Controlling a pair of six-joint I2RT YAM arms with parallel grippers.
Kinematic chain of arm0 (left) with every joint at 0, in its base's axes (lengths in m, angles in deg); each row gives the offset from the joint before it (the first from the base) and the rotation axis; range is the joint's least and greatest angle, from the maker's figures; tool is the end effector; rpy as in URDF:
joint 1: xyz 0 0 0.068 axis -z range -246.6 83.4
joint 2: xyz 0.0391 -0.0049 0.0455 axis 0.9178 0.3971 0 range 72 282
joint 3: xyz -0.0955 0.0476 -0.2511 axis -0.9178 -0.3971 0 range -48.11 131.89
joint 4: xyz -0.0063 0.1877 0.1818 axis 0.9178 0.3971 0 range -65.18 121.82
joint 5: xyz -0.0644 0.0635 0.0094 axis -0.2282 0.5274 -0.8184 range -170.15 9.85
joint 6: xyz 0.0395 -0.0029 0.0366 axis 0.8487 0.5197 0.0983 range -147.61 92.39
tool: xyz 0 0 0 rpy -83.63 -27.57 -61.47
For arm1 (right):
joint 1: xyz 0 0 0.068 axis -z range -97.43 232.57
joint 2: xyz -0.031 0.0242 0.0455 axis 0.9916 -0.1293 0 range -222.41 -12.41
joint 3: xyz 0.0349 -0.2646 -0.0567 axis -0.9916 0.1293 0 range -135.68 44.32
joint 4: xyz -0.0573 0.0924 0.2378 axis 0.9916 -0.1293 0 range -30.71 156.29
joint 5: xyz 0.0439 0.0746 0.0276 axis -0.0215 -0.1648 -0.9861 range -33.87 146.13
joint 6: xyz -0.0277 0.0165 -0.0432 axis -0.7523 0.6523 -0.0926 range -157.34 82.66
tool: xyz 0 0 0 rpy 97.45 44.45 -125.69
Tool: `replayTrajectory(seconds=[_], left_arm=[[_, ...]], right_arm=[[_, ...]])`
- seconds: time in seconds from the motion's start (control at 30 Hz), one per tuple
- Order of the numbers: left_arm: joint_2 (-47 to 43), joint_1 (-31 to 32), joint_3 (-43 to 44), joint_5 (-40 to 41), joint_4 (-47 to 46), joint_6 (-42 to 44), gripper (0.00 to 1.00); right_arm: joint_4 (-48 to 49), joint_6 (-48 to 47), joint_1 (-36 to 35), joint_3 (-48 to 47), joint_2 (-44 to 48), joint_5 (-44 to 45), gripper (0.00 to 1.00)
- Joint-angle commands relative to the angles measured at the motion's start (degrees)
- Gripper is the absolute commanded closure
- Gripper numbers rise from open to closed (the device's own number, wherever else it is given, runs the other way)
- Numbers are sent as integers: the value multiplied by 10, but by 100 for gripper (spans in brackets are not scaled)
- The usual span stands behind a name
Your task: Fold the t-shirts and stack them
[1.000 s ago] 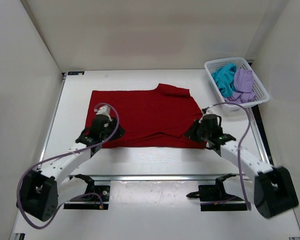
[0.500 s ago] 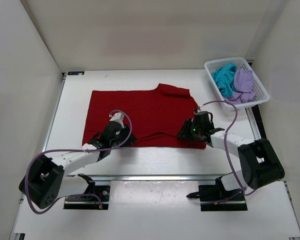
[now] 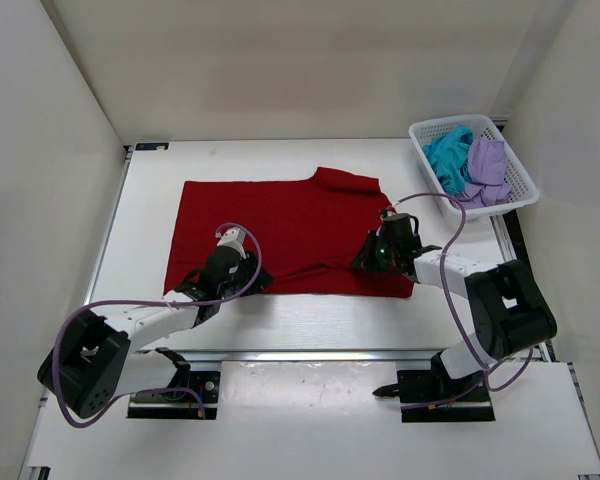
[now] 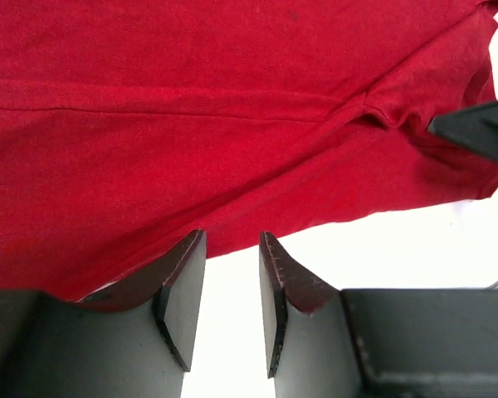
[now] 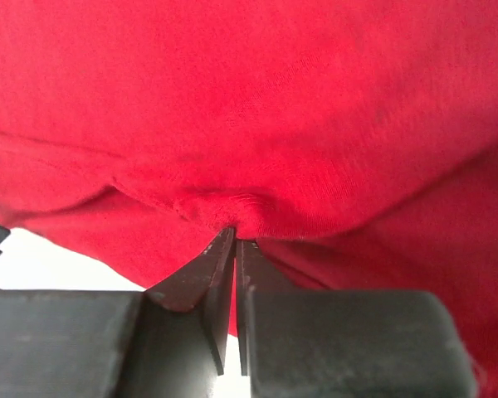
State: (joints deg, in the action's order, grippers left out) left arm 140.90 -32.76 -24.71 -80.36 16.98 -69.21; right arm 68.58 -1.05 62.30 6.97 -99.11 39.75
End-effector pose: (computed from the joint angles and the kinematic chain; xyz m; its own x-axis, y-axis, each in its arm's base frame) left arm 0.1879 -0.1260 0.1602 -0.7508 -0.2959 -0.5905 0.0813 0.8458 -0.5273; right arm 0.2626 0.1077 0.1512 -0.8570 0.2888 -0.4268 -0.0067 0.8218 0.5697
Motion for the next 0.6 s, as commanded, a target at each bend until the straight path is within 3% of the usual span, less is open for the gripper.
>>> replayTrajectory(seconds=[0.0,0.47,0.57], left_arm=[[2,5,-4,-12,-19,-7,57],[5,7,-6,-16,-36,-17,60],[-2,7,-7,-13,-32,-16,59]], right_arm=[[3,-20,-12,-47,-3,21,97],[-76,-66,-37,-255,-146,35,100],[-92,-74,-53,-287,-170,44,91]])
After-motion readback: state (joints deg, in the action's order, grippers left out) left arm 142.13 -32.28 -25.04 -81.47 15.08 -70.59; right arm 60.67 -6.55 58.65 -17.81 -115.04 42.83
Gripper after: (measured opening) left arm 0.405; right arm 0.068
